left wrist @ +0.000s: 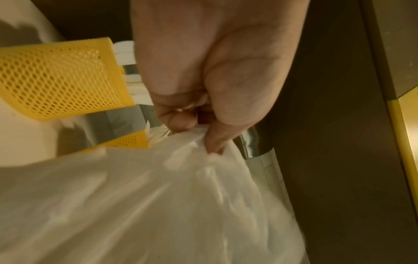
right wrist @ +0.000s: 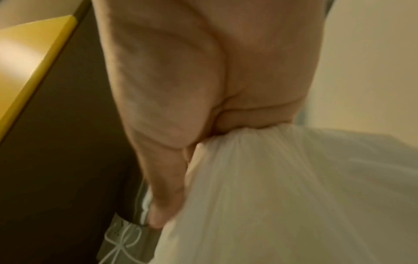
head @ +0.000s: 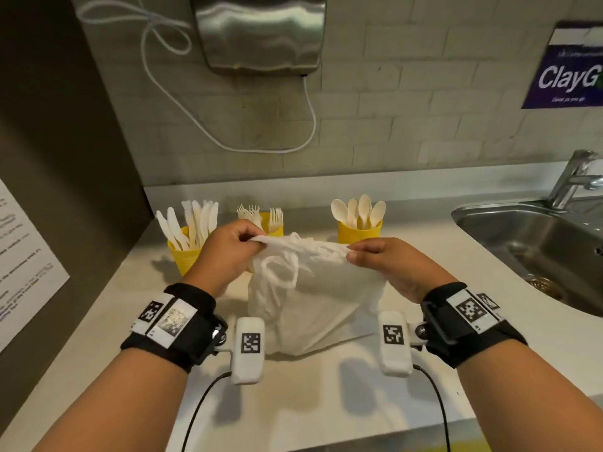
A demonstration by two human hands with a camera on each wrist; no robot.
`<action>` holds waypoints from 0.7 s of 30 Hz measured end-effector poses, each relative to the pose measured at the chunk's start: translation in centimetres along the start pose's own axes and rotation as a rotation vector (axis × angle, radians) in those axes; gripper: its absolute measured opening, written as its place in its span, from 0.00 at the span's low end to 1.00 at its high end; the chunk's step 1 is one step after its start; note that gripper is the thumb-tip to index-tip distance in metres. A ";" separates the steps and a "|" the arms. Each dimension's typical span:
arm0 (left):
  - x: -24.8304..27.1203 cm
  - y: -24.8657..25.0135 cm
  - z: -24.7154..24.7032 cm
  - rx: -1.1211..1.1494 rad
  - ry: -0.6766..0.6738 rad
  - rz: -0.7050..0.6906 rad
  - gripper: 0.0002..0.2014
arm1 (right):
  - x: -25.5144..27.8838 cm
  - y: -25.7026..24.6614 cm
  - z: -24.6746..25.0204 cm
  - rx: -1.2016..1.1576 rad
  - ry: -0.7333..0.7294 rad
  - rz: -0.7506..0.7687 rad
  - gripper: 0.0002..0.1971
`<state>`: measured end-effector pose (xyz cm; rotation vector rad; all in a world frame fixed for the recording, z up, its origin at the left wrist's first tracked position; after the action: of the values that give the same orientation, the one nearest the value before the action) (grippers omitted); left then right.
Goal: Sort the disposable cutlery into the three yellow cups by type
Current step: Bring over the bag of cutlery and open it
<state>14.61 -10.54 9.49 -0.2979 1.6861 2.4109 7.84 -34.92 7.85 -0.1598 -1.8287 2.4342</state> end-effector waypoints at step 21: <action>1.2 3.7 -0.6 -0.564 -0.004 -0.460 0.14 | 0.4 -3.9 0.8 -0.066 0.241 0.180 0.19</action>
<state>12.50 -12.33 12.33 -0.6701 0.7756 2.4459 7.36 -34.50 11.83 -0.6192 -1.8582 2.3407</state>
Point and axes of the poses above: each hand's wrist, its own x-axis away from the middle knuckle, its own z-axis out of the back of the hand, y = z × x, the point moved 4 cm from there along -x, towards the middle knuckle, and after that the axes turned 7 degrees about y, right-handed, at the moved point
